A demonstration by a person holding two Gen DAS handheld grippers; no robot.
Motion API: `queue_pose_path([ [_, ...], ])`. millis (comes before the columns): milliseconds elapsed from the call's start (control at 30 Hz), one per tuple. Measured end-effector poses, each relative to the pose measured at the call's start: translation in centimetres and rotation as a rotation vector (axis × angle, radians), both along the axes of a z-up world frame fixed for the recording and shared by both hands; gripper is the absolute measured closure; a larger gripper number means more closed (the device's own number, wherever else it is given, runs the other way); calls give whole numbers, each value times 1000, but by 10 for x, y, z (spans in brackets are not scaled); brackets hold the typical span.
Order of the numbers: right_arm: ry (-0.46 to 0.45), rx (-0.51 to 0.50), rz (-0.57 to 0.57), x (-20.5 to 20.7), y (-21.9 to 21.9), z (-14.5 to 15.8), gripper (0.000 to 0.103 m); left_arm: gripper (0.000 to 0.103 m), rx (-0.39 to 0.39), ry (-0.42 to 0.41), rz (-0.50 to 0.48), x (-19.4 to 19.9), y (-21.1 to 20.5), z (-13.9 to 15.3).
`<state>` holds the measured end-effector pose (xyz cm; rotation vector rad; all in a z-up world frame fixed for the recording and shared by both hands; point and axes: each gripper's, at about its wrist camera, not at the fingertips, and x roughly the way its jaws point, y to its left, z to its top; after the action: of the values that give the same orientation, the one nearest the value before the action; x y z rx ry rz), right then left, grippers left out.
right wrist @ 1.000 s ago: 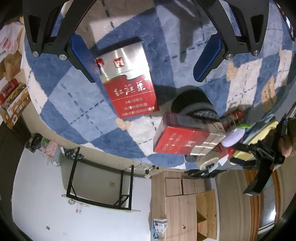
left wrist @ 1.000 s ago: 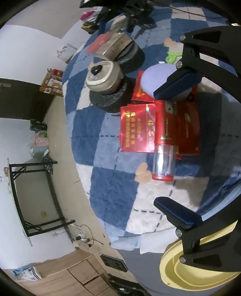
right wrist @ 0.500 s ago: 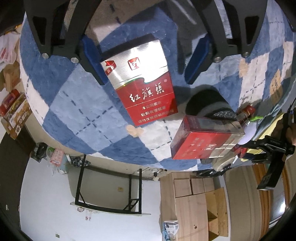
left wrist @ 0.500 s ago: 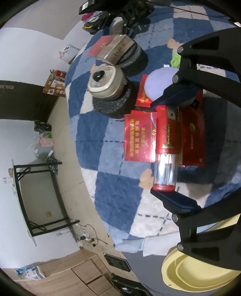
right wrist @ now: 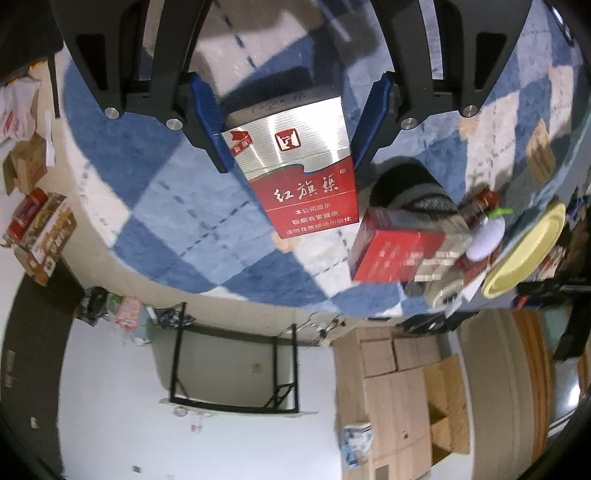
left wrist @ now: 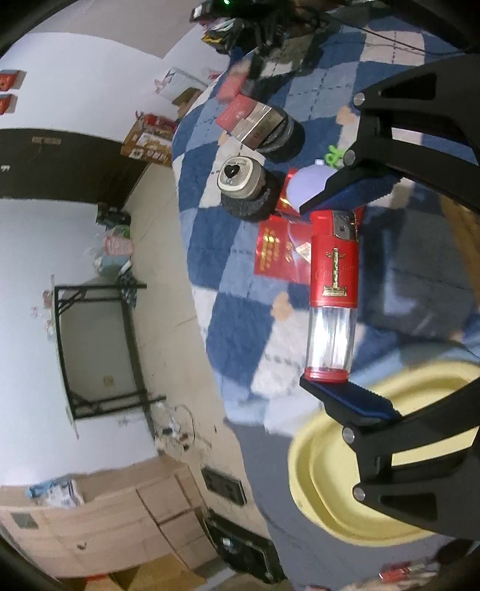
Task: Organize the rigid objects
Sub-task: 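Carry lighter and pack into the yellow tray and open both tools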
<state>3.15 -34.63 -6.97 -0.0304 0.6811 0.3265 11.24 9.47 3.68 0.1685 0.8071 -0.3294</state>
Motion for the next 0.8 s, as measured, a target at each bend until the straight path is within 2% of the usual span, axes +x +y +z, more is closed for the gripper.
queue_pose_path([
  [67,-25,16,-29,-14,-6,16,39,20,11,-10,48,-13,13,12],
  [133,-64,20,-45,-29,-8,34,39,20,9,-16,154,-26,28,24],
  [200,-116,33,-40,-50,-4,57,39,20,-59,-19,220,-45,40,41],
  [267,-154,57,-26,-66,6,78,39,20,-82,-29,263,-62,46,53],
  [433,-195,120,23,-93,40,121,39,20,-36,-68,329,-95,55,72],
  [633,-238,146,122,-117,96,159,39,20,-118,-83,395,-103,87,65],
  [800,-210,134,244,-109,160,156,39,20,-73,-27,430,-82,122,31],
])
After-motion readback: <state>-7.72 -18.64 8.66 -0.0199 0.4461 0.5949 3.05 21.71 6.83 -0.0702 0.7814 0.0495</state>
